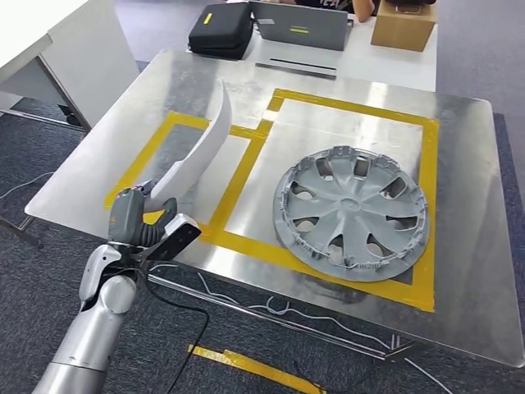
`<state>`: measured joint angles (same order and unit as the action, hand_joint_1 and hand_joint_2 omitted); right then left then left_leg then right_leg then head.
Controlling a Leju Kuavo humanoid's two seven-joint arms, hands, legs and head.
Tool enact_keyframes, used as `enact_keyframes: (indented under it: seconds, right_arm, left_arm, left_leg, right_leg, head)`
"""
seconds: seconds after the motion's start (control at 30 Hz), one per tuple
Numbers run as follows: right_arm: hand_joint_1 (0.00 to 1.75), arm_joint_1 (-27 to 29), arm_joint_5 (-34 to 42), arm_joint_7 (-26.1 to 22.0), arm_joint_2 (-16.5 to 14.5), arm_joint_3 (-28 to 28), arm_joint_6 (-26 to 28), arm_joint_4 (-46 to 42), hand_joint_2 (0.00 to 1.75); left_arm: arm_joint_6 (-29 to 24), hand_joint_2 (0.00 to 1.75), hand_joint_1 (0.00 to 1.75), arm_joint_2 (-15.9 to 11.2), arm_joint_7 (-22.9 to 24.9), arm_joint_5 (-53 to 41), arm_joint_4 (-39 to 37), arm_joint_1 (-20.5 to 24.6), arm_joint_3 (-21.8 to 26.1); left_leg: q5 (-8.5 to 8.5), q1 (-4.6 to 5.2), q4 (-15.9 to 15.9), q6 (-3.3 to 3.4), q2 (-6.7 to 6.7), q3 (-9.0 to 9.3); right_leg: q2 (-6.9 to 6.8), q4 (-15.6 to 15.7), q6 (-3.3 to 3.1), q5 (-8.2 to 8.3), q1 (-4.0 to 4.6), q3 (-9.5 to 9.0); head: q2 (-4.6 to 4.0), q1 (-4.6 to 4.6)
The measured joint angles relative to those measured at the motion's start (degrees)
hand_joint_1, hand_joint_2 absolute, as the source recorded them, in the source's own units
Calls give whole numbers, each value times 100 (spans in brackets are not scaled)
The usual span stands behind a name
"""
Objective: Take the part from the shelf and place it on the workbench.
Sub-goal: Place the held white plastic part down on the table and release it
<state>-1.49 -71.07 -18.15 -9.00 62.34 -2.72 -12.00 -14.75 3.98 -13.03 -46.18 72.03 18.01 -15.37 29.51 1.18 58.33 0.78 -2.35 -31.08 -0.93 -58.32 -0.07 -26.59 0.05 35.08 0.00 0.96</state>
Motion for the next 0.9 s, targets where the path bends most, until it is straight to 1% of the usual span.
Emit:
enact_keyframes:
  seconds: [0.03,0.07,0.13,0.17,0.2,0.23,0.27,0.3,0.33,0.37,0.4,0.43,0.47,0.5,0.53,0.57,0.6,0.63,0.67,0.7,0.73,0.77,0.8,0.83,0.87,0.9]
  right_arm:
    - [0,-1,-1,-1,1,4,0,0,175]
    - [0,-10,-3,-1,1,10,1,0,175]
    - [0,-30,-12,-2,2,19,-1,0,175]
    - [0,-32,-18,-1,2,22,-1,0,175]
    - [0,-30,-24,-1,2,23,-1,0,175]
    - [0,-28,-28,0,2,25,-2,0,175]
    - [0,-28,-31,1,2,26,-3,0,175]
    - [0,-30,-34,0,1,26,-5,0,175]
    - [0,-34,-37,-1,-1,26,-8,0,175]
    - [0,-36,-39,-1,-5,27,-10,0,175]
    - [0,-34,-42,-1,-9,27,-11,0,175]
    - [0,-28,-44,0,-11,28,-13,0,175]
    - [0,-21,-48,1,-13,30,-15,0,175]
    - [0,-13,-51,0,-12,32,-16,0,175]
    - [0,-13,-53,-1,-11,33,-16,0,175]
    - [0,-18,-55,-3,-11,35,-14,0,175]
    - [0,-26,-55,-8,-11,37,-11,0,175]
    - [0,-35,-55,-13,-11,38,-9,0,175]
    - [0,-38,-55,-18,-11,40,-8,0,175]
    - [0,-36,-56,-22,-11,41,-9,0,175]
    - [0,-31,-61,-24,-11,43,-10,0,175]
    - [0,-28,-68,-27,-11,43,-13,0,175]
    - [0,-29,-78,-32,-10,44,-15,0,175]
    - [0,-37,-89,-37,-10,44,-22,0,175]
    - [0,-46,-97,-43,-10,44,-28,0,175]
    - [0,-57,-104,-48,-10,44,-36,0,175]
  left_arm:
    - [-1,175,175,-2,0,-5,-1,13,0]
    - [-2,175,175,-5,3,-8,-4,23,0]
    - [2,175,175,-13,26,-14,-24,31,1]
    - [6,175,175,-15,47,-18,-43,30,1]
    - [10,175,175,-17,67,-25,-65,33,1]
    - [13,175,175,-19,83,-31,-86,42,1]
    - [14,175,175,-21,91,-37,-104,56,1]
    - [14,175,175,-22,93,-42,-117,75,1]
    - [15,175,175,-24,94,-44,-127,97,1]
    - [15,175,175,-24,94,-45,-136,118,1]
    - [15,175,175,-21,95,-46,-143,135,1]
    - [15,175,175,-20,99,-49,-152,147,1]
    - [15,175,175,-16,110,-53,-161,157,1]
    - [14,175,175,-10,132,-62,-174,167,2]
    - [7,175,175,-4,159,-81,-189,184,3]
    - [-7,175,175,2,196,-111,-209,203,4]
    - [-31,175,175,4,246,-159,-237,220,7]
    - [-66,175,175,3,309,-229,-273,233,12]
    - [-107,175,175,1,385,-314,-320,240,18]
    - [-149,175,175,-3,471,-415,-370,246,23]
    - [-191,175,175,-7,562,-528,-427,263,30]
    - [-227,175,175,-13,654,-644,-490,294,37]
    - [-256,175,175,-18,742,-755,-550,338,47]
    - [-286,175,175,-27,827,-865,-623,401,62]
    - [-312,175,175,-37,894,-957,-693,466,80]
    - [-336,175,175,-50,951,-1037,-771,537,101]
  left_leg:
    - [94,-21,175,-35,57,-77]
    - [235,-45,473,-69,120,-226]
    - [540,-79,1236,-109,170,-664]
    - [607,-86,1507,-114,173,-849]
    - [558,-88,1586,-105,177,-945]
    - [388,-86,1445,-83,189,-933]
    - [136,-81,1122,-49,218,-826]
    - [-122,-71,721,-7,281,-679]
    - [-279,-61,368,38,346,-547]
    - [-366,-50,123,72,397,-454]
    - [-385,-39,2,96,429,-411]
    - [-370,-32,-31,112,423,-397]
    - [-409,-43,-76,119,397,-375]
    - [-441,-53,-126,126,367,-350]
    - [-466,-68,-176,137,337,-325]
    - [-487,-81,-220,144,305,-304]
    - [-489,-75,-232,151,279,-295]
    - [-488,-72,-230,158,255,-297]
    - [-486,-67,-227,159,230,-300]
    - [-484,-65,-224,159,207,-301]
    - [-482,-66,-218,158,193,-304]
    - [-477,-69,-208,150,185,-306]
    - [-471,-72,-192,137,181,-309]
    - [-461,-66,-171,117,180,-316]
    - [-450,-57,-145,93,180,-326]
    - [-446,-47,-124,67,180,-340]
  right_leg:
    - [41,10,-20,0,-12,-28]
    - [81,20,-38,-7,-17,-47]
    - [169,20,-60,-25,-14,-65]
    - [214,19,-67,-33,-11,-76]
    - [260,19,-69,-40,-7,-90]
    - [307,19,-69,-47,-5,-108]
    - [354,19,-65,-51,-4,-126]
    - [397,21,-60,-55,-5,-139]
    - [437,22,-49,-55,-8,-142]
    - [471,22,-30,-56,-13,-129]
    - [501,26,-2,-55,-22,-114]
    - [530,36,35,-50,-29,-102]
    - [545,39,72,-56,-30,-93]
    - [501,11,104,-87,-24,-74]
    - [427,-98,131,-171,-17,-18]
    - [331,-327,152,-313,-14,94]
    - [234,-653,172,-489,-19,251]
    - [185,-1021,194,-659,-29,427]
    - [159,-1321,217,-763,-41,570]
    - [145,-1464,240,-778,-52,637]
    - [136,-1388,261,-686,-63,591]
    - [124,-1119,276,-519,-74,442]
    - [106,-757,285,-337,-84,242]
    - [79,-382,286,-218,-84,33]
    - [65,-118,269,-157,-82,-122]
    - [56,23,243,-145,-78,-204]
  head:
    - [0,-9]
    - [0,-16]
    - [0,-26]
    - [0,-26]
    - [0,-26]
    - [0,-26]
    - [0,-24]
    - [0,-24]
    - [0,-21]
    - [0,-24]
    - [0,-25]
    - [0,-28]
    - [0,-32]
    - [0,-25]
    - [0,-12]
    - [0,5]
    - [0,17]
    - [0,26]
    - [0,25]
    - [0,22]
    - [0,25]
    - [0,25]
    - [0,27]
    - [0,29]
    - [0,27]
    - [0,20]
